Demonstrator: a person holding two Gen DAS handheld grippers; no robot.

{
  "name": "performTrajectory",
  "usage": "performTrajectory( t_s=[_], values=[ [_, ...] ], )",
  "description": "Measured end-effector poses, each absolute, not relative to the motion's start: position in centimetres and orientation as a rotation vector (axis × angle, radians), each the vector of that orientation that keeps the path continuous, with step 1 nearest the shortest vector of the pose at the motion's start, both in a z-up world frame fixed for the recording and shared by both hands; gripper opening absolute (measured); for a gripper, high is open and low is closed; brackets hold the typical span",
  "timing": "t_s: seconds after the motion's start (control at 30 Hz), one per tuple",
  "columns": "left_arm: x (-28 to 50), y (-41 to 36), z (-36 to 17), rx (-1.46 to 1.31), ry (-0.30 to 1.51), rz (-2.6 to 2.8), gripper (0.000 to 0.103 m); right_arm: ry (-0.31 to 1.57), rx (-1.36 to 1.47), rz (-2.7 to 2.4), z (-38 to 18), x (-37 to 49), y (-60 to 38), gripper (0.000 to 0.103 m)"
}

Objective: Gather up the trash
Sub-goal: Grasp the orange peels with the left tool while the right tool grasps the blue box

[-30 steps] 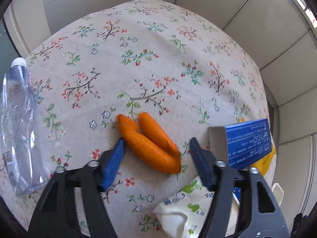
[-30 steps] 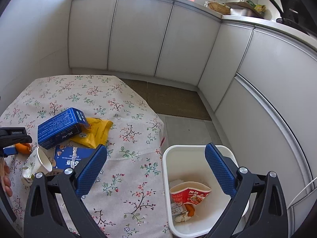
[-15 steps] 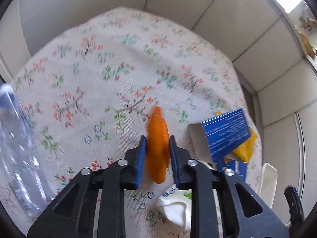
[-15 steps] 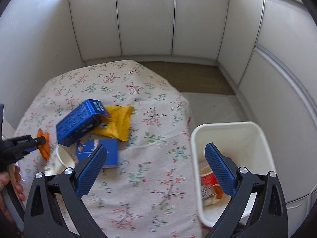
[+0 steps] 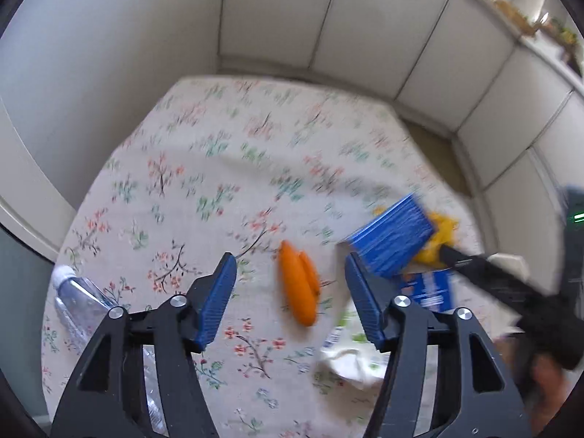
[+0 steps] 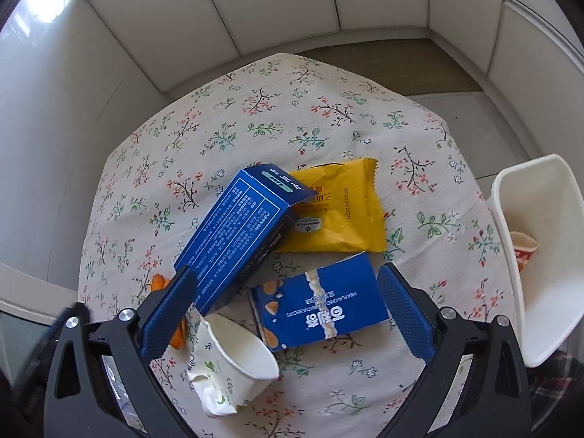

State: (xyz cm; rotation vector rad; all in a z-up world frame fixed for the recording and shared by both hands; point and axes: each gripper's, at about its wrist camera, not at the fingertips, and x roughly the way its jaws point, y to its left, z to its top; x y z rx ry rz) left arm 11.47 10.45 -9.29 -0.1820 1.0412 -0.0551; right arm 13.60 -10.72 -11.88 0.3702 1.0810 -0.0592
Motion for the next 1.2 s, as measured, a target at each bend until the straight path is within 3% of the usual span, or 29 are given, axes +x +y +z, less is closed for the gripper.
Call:
performTrajectory(
  t_s=[0.17,0.23,0.3,0.4,0.97,1.0,1.03,1.1,1.2],
  values=[
    [13.7,9.6,-14.0,-0.220,1.186,-0.047,0.064,1.048,0.330,-0.117,-11.2,12.7,-13.4,0.096],
    [14.2,9.4,-14.9,-0.216,1.199,-0.039,0.080,1.052,0.330,-0.144,-11.1,12.6,-14.9,0.096],
    [14.5,9.4,-16.1,-0.265,1.231,-0.060,0.083,1.065,0.333,-0.163,-11.3,12.6,-15.9,0.096],
    [14.6,9.1,-16.8,-0.283,1.248,-0.082,0.096,1.067,0.343,-0.181,-11.4,12.7,-16.4,0.096],
    [15.5,6.0,-17.6,-0.130,1.264,-0.062,0.096,1.080,0.296,-0.173,-10.9,13.0,-14.4,0.096],
    [15.5,6.1,-17.6,-0.126,1.260,-0.066,0.093,1.080,0.291,-0.171,-10.8,13.1,-14.2,0.096],
    [15.6,5.9,-17.5,-0.089,1.249,-0.056,0.084,1.080,0.287,-0.170,-10.8,13.1,-14.0,0.096],
    [15.5,6.2,-17.3,-0.024,1.216,-0.022,0.054,1.082,0.281,-0.165,-10.6,13.2,-13.6,0.096],
    [15.8,7.2,-16.7,-0.050,1.198,-0.040,0.023,1.081,0.277,-0.160,-10.5,13.3,-12.8,0.096]
  ],
)
